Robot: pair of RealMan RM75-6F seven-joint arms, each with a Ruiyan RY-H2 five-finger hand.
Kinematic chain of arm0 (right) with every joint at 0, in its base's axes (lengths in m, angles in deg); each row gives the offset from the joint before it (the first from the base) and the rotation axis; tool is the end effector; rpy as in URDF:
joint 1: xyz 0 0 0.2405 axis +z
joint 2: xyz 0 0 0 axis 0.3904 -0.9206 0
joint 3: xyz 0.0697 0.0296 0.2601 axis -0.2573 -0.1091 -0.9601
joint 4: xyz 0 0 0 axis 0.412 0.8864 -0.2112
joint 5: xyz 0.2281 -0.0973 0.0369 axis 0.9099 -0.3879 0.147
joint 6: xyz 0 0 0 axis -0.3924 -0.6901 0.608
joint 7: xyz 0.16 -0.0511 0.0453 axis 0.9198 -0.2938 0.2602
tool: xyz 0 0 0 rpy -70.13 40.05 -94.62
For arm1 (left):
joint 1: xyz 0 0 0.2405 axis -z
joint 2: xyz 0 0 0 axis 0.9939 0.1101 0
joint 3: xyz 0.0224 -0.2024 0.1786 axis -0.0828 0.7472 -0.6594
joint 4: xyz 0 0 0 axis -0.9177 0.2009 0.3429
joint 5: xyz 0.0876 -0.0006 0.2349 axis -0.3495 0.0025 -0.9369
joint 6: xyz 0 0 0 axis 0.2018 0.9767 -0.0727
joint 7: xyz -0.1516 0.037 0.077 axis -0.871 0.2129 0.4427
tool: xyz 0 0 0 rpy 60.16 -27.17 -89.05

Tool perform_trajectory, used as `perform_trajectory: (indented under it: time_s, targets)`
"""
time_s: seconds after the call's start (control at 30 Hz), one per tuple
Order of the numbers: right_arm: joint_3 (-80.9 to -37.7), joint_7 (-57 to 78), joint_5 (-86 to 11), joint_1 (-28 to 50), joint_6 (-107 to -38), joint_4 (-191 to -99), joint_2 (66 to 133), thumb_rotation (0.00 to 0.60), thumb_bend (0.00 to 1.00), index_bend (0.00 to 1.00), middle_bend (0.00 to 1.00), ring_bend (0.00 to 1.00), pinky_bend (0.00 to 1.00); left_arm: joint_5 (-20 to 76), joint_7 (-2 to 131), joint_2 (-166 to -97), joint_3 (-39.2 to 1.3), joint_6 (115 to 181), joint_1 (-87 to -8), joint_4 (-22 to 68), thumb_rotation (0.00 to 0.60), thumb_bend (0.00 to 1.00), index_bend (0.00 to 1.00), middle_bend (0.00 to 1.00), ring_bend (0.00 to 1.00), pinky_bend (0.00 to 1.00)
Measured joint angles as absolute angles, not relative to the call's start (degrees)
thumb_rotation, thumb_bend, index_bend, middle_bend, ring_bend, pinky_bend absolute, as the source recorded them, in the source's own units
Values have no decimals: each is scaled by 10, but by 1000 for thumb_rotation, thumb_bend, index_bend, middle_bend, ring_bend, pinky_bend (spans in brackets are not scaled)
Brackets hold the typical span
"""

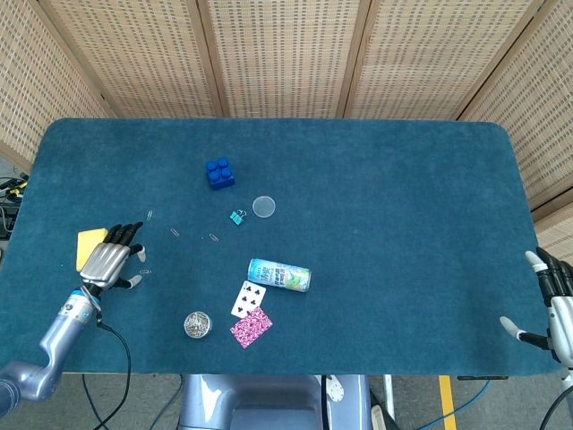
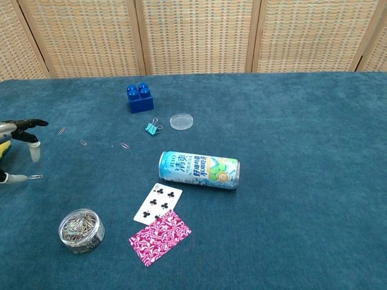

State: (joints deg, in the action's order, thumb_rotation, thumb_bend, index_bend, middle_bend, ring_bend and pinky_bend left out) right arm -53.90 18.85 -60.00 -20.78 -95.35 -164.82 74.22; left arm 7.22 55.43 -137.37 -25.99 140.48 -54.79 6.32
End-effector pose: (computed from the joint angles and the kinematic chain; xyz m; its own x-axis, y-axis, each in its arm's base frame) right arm -0.3466 -0.2080 0.1732 0.3045 0.0530 0.9510 -0.9525 0.0276 0.3034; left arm -0.3552 0.3668 -0.0200 0.5024 0.2928 0.8135 0.8636 -0.2163 -0.4555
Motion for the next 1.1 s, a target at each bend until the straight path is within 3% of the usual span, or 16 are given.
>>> perform_trajectory:
  time_s: [0.47, 1.1]
  targets:
    - [-539, 193, -600, -208, -954, -1648, 740, 600, 0, 41, 0, 0, 0, 88, 583, -1371, -255, 1389, -545, 82, 600, 367, 510, 0, 0, 0]
    - [-539, 196, -600, -208, -953, -1647, 739, 600, 0, 49, 0, 0, 0, 97, 600, -1386, -257, 1375, -545, 76, 600, 377, 521, 0, 0, 0]
